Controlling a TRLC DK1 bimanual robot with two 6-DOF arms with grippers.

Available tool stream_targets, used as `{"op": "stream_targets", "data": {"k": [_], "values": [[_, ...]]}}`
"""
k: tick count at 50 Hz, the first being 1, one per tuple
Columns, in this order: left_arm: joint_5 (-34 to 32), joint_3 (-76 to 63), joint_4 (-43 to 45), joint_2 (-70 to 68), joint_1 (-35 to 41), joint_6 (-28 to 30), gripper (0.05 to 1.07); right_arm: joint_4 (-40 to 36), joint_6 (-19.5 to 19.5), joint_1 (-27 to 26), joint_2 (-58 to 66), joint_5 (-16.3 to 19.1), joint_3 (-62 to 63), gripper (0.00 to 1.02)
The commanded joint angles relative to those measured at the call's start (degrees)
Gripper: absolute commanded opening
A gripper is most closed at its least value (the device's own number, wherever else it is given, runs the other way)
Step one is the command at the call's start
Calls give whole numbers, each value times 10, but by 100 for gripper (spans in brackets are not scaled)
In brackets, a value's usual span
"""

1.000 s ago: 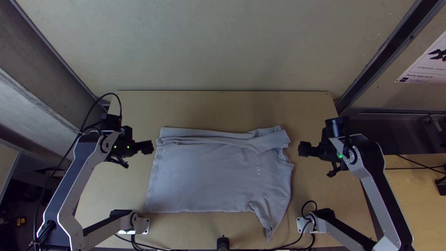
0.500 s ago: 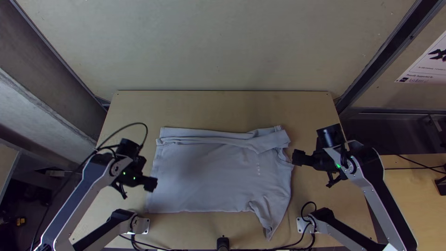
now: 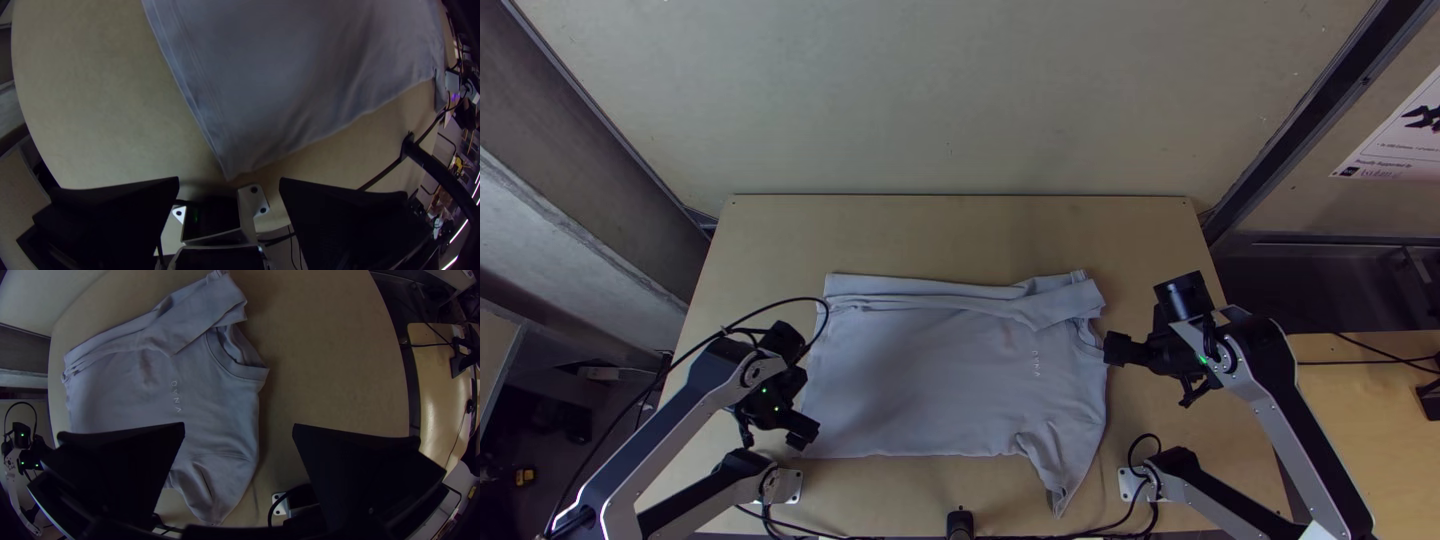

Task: Fold the t-shirt

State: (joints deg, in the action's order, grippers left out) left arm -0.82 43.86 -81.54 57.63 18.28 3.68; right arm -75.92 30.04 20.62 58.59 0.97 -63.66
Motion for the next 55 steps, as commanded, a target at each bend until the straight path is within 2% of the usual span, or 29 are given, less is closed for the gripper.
{"op": "stream_targets", "data": {"k": [1, 12, 18, 43, 44, 51, 55], "values": [[2, -11, -14, 24, 14, 2, 101, -8, 12, 4, 0, 5, 16, 99], [1, -9, 2, 122, 40, 6, 102, -7, 12, 3, 0, 9, 20, 99], [2, -10, 9, 156, 78, 0, 102, -7, 11, 3, 3, 9, 26, 99], [21, -9, 49, 294, 78, 7, 101, -7, 10, 3, 2, 10, 31, 99], [21, -10, 51, 298, 78, 7, 100, -7, 10, 3, 2, 10, 31, 99], [21, -13, 61, 319, 79, 13, 65, -7, 7, 2, 4, 10, 35, 99], [20, -11, 60, 337, 81, 15, 55, -7, 5, 1, 5, 10, 34, 99]]}}
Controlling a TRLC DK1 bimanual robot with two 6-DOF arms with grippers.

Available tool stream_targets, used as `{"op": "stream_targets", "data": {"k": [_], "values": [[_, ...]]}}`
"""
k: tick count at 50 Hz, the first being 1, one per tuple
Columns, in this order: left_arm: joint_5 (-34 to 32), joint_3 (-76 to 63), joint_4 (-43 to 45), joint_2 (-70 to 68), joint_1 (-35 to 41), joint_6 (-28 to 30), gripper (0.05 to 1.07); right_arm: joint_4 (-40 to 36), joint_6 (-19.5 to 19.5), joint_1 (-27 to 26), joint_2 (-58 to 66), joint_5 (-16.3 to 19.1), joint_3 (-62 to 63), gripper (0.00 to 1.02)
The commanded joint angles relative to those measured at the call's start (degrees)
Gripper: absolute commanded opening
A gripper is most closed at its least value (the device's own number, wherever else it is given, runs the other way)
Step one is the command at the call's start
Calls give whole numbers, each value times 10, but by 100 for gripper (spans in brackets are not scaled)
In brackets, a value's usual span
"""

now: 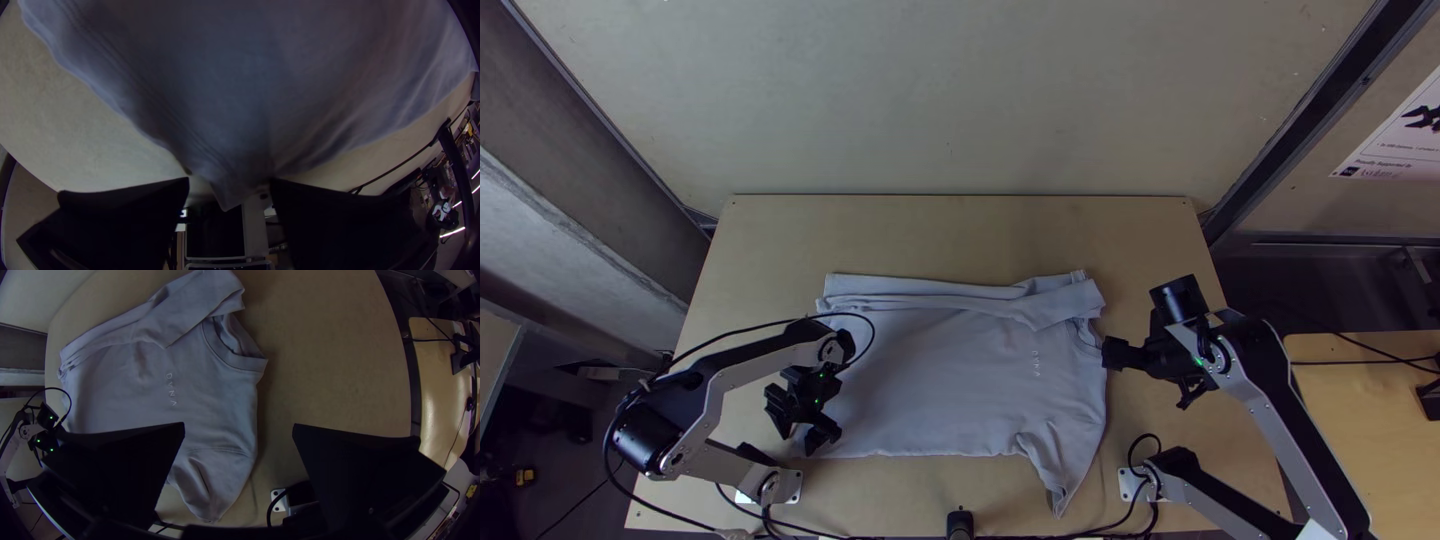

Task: Fold the t-shirt

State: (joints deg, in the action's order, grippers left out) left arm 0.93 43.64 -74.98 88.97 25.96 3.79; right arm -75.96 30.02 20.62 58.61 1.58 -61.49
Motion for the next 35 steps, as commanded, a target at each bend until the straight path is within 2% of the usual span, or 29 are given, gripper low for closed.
{"op": "stream_targets", "data": {"k": [1, 4, 8, 13, 23, 35], "values": [[1, -8, -4, 27, 2, 17, 53, -7, 2, 2, 5, 3, 13, 99], [-3, -8, -3, 38, 1, 20, 40, -9, 1, 4, 5, 3, 17, 98], [-7, -11, 19, 37, 1, 28, 7, -21, 1, 8, 5, 15, 25, 98], [-37, -12, 19, 40, -7, 45, 8, -48, 1, 16, 13, 43, 40, 98], [-37, 0, 13, 29, -16, 46, 8, -61, 13, 37, 24, 90, 108, 98], [-37, 11, 6, 5, -19, 42, 8, -60, 17, 87, 91, 116, 161, 95]]}}
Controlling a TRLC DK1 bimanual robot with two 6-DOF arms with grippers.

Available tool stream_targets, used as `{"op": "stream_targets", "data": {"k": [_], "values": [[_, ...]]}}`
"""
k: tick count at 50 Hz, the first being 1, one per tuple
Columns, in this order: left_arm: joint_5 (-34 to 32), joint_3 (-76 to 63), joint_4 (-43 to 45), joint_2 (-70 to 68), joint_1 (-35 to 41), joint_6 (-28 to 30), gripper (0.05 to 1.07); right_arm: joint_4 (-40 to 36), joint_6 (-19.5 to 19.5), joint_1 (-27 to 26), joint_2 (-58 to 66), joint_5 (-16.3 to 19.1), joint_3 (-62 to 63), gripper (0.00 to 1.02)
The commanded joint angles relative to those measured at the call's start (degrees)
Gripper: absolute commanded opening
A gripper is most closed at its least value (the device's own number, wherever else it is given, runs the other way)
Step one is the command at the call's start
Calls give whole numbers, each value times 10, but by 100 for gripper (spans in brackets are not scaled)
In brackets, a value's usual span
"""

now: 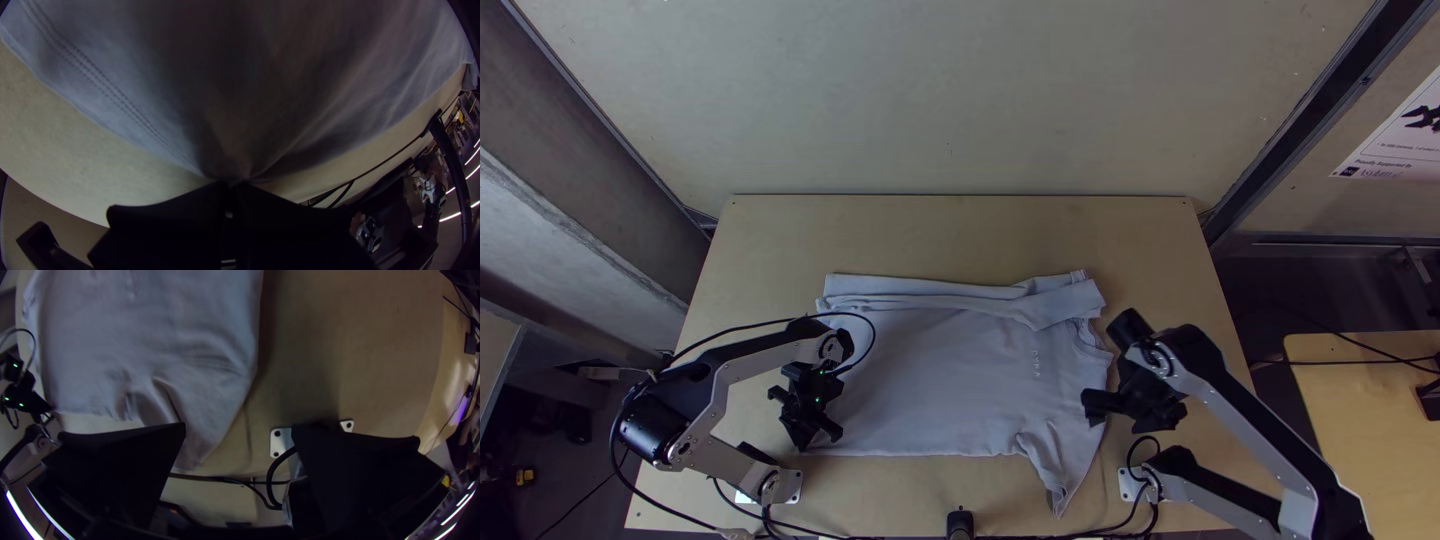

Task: Fold the t-shirt

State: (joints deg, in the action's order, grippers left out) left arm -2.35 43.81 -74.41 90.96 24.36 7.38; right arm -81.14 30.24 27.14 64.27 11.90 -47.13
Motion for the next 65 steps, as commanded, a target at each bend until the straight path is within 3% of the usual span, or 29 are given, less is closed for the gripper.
{"op": "stream_targets", "data": {"k": [1, 14, 32, 42, 48, 52, 58, 65], "values": [[-5, 11, -1, -15, -3, 5, 8, -8, 14, 24, 44, 18, 20, 95], [-25, 20, 8, -25, -7, 7, 8, 16, -32, 20, 145, 80, 47, 95], [-29, 24, 16, -26, -34, 21, 8, 108, -39, 70, 241, 100, 81, 91], [-29, 32, 16, -23, -48, 34, 8, 145, -34, 85, 279, 95, 85, 60], [-28, 37, 16, -20, -55, 40, 8, 154, -34, 102, 288, 72, 78, 31], [-28, 39, 16, -18, -57, 40, 8, 164, -37, 121, 285, 51, 67, 2], [-28, 44, 16, -17, -68, 45, 8, 155, -31, 139, 267, 42, 57, 3], [-28, 60, 16, -22, -85, 45, 8, 116, -31, 122, 232, 36, 27, 3]]}}
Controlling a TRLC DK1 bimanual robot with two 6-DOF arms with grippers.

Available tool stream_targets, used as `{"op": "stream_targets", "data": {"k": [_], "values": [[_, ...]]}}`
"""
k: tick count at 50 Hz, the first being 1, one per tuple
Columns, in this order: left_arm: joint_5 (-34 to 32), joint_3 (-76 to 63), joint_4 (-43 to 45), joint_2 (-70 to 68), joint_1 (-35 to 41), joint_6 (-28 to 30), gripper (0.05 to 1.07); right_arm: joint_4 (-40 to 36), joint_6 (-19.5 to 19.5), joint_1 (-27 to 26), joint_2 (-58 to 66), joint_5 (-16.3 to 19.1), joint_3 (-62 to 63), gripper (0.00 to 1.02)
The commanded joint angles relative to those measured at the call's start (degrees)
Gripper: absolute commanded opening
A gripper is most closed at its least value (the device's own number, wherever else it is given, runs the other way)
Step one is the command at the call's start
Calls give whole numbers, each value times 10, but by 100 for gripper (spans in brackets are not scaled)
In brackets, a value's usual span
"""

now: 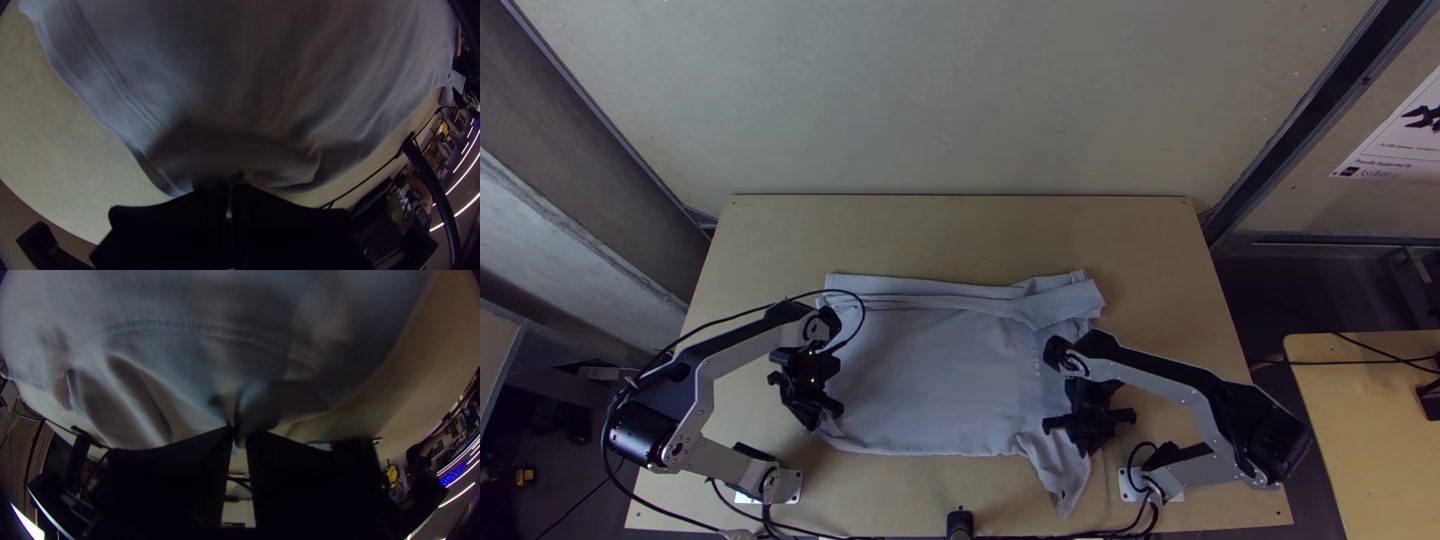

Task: Fold the t-shirt

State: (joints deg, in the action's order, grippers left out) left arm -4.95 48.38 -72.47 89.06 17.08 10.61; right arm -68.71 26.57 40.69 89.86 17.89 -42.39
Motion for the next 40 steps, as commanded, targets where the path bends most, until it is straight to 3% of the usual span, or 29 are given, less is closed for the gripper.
{"op": "stream_targets", "data": {"k": [1, 9, 24, 40], "values": [[-2, 16, -3, -5, -14, 13, 8, -13, 6, -16, -30, -26, -23, 3], [-1, 30, -6, -15, -45, 14, 8, -56, 2, -75, -66, -54, -59, 3], [-1, 71, -14, -68, -123, 50, 8, -93, -49, -184, -86, -105, -81, 3], [-2, 202, -38, -68, -133, 29, 8, -105, -51, -217, -43, -114, -190, 3]]}}
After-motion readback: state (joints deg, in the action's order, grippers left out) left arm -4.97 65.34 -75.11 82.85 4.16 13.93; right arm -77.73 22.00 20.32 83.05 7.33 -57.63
